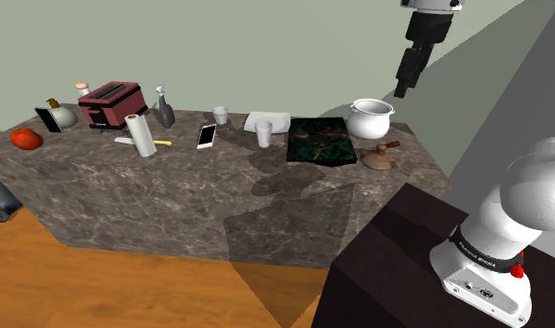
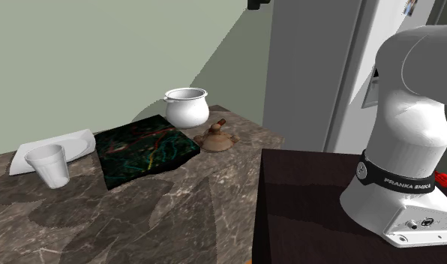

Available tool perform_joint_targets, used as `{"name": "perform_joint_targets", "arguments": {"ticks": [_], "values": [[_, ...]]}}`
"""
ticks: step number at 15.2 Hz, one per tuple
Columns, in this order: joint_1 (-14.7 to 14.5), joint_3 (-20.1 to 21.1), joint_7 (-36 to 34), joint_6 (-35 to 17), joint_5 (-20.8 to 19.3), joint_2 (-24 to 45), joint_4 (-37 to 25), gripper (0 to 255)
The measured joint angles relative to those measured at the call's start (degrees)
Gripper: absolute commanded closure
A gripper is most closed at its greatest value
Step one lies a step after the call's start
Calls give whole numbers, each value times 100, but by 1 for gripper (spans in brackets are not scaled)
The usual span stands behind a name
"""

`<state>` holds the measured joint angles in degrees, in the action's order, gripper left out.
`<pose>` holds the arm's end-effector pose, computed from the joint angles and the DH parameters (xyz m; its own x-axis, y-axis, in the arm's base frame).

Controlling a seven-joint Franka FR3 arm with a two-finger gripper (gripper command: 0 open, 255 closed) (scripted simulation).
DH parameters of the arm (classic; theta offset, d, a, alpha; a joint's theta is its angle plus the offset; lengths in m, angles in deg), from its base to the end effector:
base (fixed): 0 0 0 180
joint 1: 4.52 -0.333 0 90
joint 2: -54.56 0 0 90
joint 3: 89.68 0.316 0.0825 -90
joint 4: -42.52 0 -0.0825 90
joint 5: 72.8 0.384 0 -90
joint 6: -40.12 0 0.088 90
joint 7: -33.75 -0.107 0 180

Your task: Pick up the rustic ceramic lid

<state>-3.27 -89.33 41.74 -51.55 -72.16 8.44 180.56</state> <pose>0.3035 -0.0031 0.5737 0.9926 0.1212 -0.0034 0.1212 -0.9926 -0.0073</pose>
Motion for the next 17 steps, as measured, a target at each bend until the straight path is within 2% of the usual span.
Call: {"name": "perform_joint_targets", "arguments": {"ticks": [2,6,13,17], "values": [[11,-37,53,-58,-34,-16,65,0],[139,-388,508,-579,-339,-58,556,0],[427,-1103,1350,-1849,-941,209,1371,0],[552,-1523,1802,-2590,-1226,682,1513,0]]}}
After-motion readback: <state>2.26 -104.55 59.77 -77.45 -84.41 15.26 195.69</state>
